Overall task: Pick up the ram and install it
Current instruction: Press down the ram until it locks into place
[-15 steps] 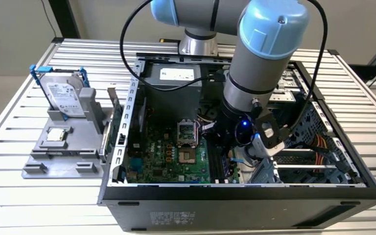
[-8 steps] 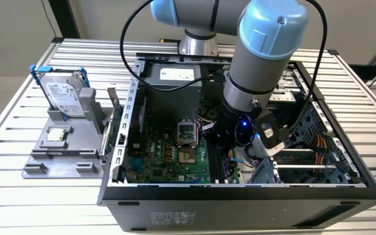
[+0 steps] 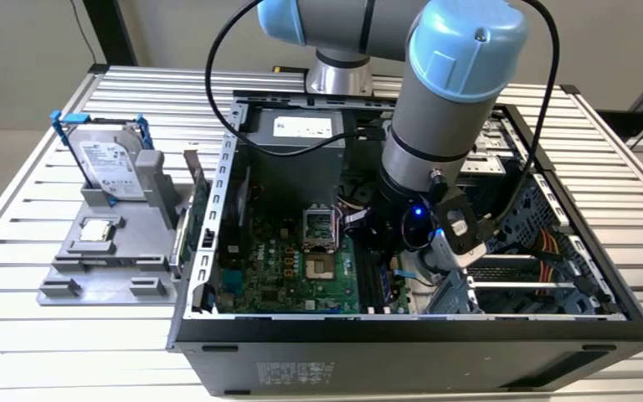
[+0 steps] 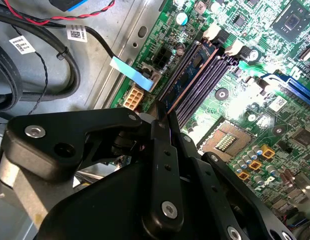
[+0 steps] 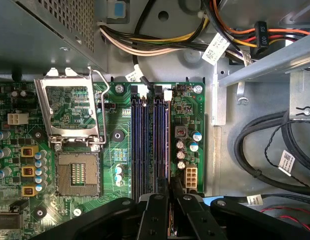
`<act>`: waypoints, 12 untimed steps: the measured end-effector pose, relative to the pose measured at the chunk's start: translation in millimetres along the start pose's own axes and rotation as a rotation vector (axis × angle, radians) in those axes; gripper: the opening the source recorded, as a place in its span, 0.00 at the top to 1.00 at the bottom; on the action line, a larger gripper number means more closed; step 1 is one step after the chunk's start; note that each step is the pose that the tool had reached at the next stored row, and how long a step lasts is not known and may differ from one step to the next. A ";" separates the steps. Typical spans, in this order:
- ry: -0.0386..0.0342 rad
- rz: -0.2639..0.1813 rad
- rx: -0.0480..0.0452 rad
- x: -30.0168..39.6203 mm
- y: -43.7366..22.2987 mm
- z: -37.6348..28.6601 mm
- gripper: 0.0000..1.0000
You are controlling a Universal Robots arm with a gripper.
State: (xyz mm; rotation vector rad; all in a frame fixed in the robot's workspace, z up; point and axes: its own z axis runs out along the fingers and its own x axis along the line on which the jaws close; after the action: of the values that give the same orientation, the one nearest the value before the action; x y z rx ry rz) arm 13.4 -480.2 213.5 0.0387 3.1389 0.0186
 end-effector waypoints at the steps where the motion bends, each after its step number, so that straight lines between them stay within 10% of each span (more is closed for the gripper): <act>1: 0.0000 0.000 0.0000 0.0 0.0 0.0 1.00; 12: 0.0002 0.000 -0.0050 0.0 -0.1 -0.2 1.00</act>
State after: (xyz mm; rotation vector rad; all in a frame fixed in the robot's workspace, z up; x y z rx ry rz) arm 13.4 -480.3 213.7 0.0387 3.1390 0.0264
